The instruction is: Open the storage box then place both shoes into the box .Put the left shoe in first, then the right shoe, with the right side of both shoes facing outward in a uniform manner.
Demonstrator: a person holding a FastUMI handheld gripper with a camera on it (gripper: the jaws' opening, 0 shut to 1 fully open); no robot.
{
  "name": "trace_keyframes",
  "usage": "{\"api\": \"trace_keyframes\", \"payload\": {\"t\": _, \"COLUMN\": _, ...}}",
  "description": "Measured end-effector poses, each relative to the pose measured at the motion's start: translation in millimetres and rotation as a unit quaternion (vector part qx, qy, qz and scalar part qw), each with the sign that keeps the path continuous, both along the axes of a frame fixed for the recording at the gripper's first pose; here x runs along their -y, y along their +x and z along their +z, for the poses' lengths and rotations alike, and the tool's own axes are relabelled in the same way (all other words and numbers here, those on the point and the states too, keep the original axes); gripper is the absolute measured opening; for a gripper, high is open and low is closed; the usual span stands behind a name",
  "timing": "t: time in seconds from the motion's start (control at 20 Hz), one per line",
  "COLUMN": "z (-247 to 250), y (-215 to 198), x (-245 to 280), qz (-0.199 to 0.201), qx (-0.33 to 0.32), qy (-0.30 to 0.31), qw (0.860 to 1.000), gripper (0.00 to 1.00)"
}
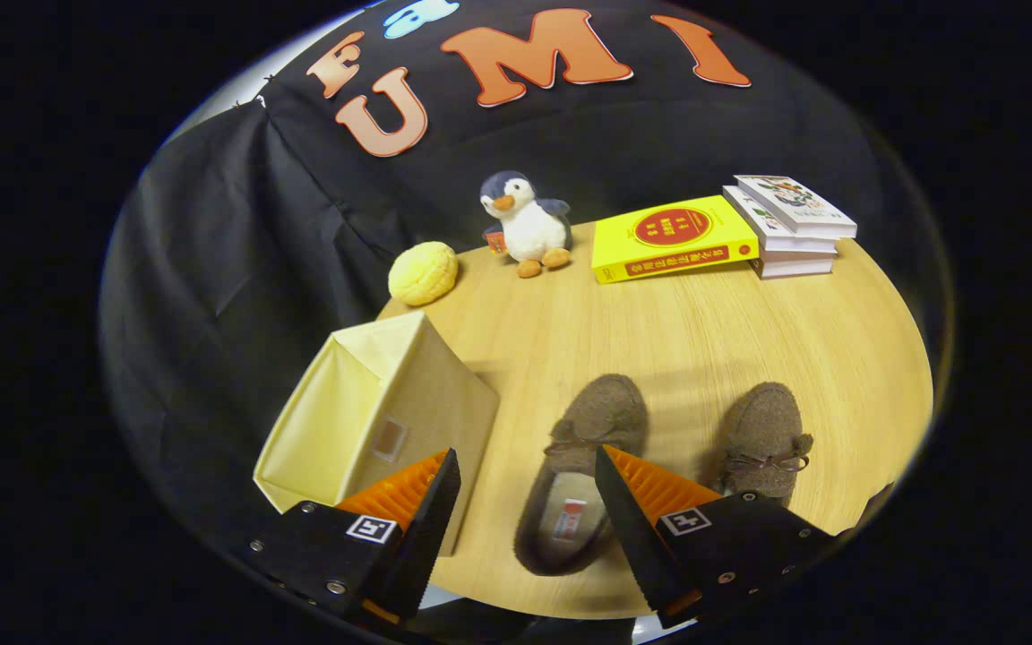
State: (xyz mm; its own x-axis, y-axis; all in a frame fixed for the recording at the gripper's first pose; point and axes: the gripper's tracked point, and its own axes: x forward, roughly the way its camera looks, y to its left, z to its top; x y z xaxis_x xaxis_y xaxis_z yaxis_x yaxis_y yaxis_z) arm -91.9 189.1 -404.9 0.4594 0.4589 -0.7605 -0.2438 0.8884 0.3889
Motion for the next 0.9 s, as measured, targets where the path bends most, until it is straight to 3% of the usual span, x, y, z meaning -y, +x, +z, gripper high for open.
{"api": "trace_keyframes", "payload": {"t": 0.4, "z": -61.8, "y": -7.3, "x": 29.9, "qz": -0.012, "qx": -0.035, "qy": -0.039, "qw": 0.999, "gripper": 0.82}}
{"api": "trace_keyframes", "payload": {"t": 0.65, "z": -85.8, "y": 5.8, "x": 36.0, "qz": -0.018, "qx": -0.021, "qy": -0.079, "qw": 0.996, "gripper": 0.59}}
{"api": "trace_keyframes", "payload": {"t": 0.7, "z": -87.9, "y": 2.2, "x": 28.0, "qz": -0.016, "qx": -0.03, "qy": -0.063, "qw": 0.997, "gripper": 0.5}}
{"api": "trace_keyframes", "payload": {"t": 0.85, "z": -87.5, "y": 8.4, "x": 28.0, "qz": -0.06, "qx": -0.032, "qy": -0.049, "qw": 0.996, "gripper": 0.24}}
{"api": "trace_keyframes", "payload": {"t": 0.9, "z": -89.6, "y": 6.8, "x": 28.4, "qz": -0.072, "qx": -0.037, "qy": -0.047, "qw": 0.996, "gripper": 0.21}}
